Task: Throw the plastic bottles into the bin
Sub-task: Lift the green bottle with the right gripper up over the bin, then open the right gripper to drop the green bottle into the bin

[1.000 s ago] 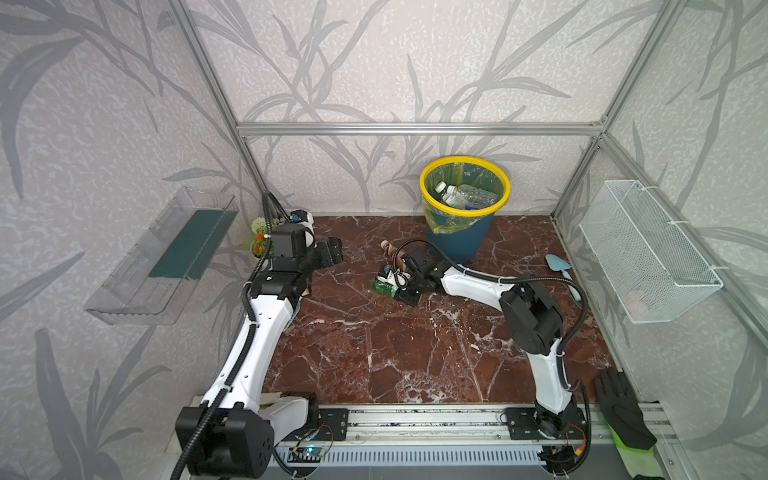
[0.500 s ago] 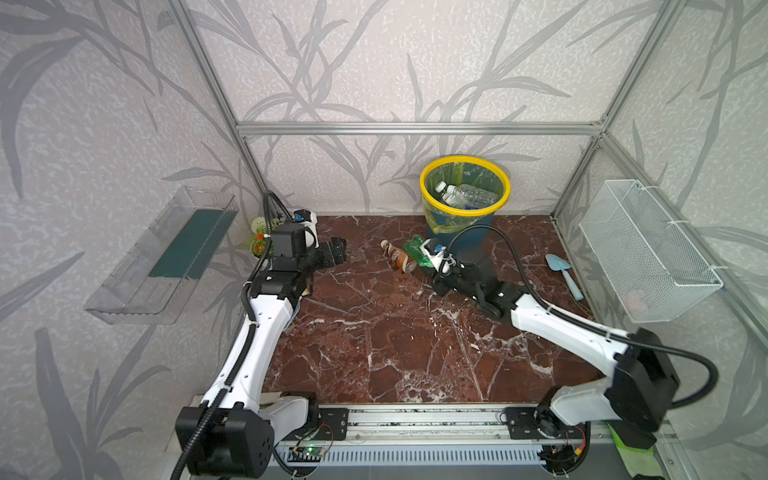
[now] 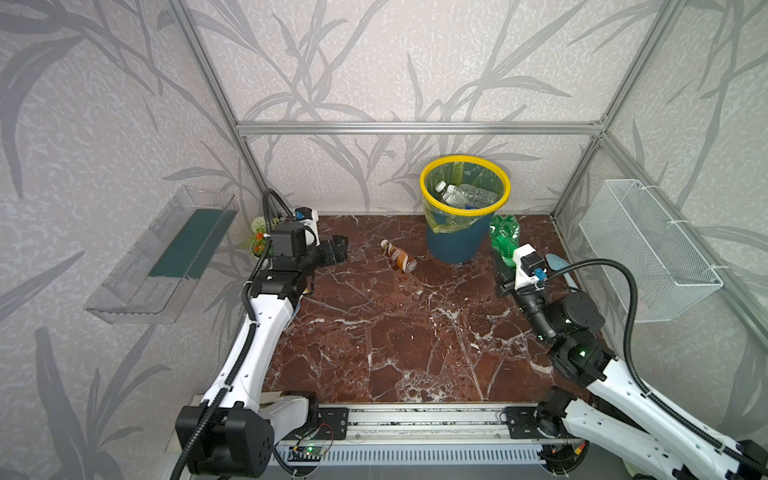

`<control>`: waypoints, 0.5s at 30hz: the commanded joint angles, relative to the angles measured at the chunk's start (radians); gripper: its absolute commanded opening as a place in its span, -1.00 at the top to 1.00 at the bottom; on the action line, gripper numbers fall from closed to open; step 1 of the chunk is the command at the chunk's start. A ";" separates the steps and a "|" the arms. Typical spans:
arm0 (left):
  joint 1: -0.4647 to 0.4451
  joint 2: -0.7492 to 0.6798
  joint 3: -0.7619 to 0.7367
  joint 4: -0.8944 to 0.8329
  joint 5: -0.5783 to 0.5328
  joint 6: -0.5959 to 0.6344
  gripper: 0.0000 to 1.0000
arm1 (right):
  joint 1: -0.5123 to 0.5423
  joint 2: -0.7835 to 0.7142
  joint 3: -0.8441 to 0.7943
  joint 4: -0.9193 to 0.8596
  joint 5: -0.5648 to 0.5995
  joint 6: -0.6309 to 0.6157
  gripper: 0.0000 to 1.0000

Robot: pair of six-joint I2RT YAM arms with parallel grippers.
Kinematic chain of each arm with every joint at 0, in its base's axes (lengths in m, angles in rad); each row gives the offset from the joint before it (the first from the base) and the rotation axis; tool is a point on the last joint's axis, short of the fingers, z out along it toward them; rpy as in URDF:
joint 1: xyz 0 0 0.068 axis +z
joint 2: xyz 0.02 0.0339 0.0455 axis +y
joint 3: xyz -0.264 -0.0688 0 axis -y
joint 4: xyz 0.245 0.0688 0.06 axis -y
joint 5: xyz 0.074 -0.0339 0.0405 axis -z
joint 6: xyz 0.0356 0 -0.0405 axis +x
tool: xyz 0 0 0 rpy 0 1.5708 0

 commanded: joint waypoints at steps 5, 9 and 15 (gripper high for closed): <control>-0.004 -0.036 -0.015 0.035 0.021 0.017 -0.76 | -0.206 0.430 0.550 -0.227 -0.101 0.173 0.36; -0.008 -0.042 -0.012 0.030 0.025 0.019 -0.76 | -0.337 0.980 1.325 -0.927 -0.324 0.295 -0.27; -0.035 -0.062 -0.009 0.000 -0.022 0.055 -0.77 | -0.359 1.049 1.317 -0.842 -0.296 0.349 -0.86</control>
